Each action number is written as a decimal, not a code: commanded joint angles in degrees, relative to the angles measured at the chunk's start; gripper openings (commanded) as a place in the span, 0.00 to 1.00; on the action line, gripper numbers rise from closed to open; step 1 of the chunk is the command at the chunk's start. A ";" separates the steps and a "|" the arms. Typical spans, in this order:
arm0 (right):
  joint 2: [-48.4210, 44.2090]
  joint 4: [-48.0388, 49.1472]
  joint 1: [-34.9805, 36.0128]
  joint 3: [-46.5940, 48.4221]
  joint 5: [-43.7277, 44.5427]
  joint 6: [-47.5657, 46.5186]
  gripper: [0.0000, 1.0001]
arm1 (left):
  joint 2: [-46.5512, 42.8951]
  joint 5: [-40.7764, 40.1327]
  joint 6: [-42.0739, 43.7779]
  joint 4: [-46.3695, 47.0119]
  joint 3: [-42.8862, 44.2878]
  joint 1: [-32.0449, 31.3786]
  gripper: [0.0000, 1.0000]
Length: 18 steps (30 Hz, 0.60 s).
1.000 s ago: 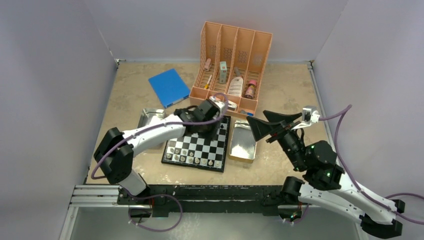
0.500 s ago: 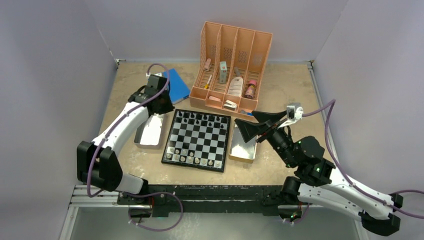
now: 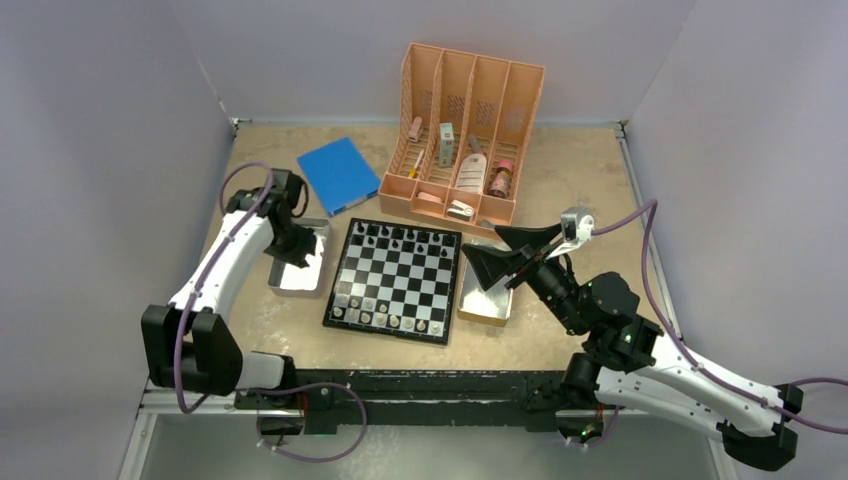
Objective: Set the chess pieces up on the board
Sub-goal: Adjust the storage box at the center of the board.
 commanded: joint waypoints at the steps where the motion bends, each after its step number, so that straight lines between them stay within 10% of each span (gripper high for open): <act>1: -0.65 3.20 0.23 -0.08 -0.28 -1.52 0.99 | -5.01 3.46 -6.36 -0.33 -6.08 6.88 0.27; 18: 1.26 3.80 0.21 -0.58 -0.21 -2.23 0.99 | -2.97 0.34 -6.15 6.39 -14.86 15.51 0.22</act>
